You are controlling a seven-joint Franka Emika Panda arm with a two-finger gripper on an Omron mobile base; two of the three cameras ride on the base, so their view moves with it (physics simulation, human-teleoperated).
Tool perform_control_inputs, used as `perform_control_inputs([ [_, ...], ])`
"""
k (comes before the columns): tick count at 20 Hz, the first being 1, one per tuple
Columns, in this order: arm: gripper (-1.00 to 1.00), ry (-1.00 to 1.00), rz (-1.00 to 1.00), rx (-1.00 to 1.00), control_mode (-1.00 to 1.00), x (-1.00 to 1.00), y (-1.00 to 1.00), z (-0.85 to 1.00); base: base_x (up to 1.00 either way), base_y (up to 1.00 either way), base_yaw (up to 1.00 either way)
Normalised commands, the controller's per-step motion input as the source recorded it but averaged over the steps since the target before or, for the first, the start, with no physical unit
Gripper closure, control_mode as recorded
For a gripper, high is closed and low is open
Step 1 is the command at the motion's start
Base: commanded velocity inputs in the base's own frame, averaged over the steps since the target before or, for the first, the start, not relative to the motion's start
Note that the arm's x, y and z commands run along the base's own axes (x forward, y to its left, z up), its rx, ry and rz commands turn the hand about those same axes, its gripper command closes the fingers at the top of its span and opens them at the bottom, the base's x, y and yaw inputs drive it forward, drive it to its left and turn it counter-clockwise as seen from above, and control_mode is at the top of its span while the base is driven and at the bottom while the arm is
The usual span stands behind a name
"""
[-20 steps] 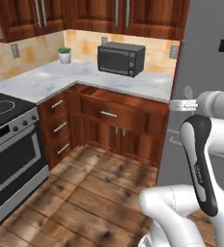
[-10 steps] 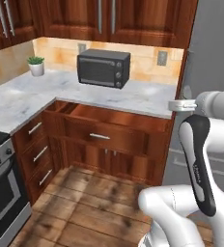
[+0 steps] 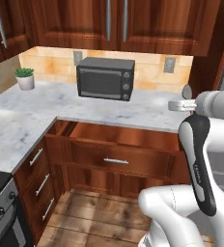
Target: Pick up the metallic utensils from the counter and place them in the open drawer. Make sure not to pick up any wooden utensils.
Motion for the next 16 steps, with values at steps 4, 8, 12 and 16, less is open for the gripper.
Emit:
perform_control_inputs([
  [4,1.0,0.0,0.0,0.0,1.0,0.0,0.0,0.0,0.74,0.07,-0.15],
  [8,1.0,0.0,0.0,0.0,1.0,0.0,0.0,0.0,0.78,0.09,-0.07],
  [12,1.0,0.0,0.0,0.0,1.0,0.0,0.0,0.0,0.24,0.02,-0.01],
  [16,1.0,0.09,0.07,-0.03,-1.0,0.4,0.0,-0.18,0.0,0.0,0.0],
])
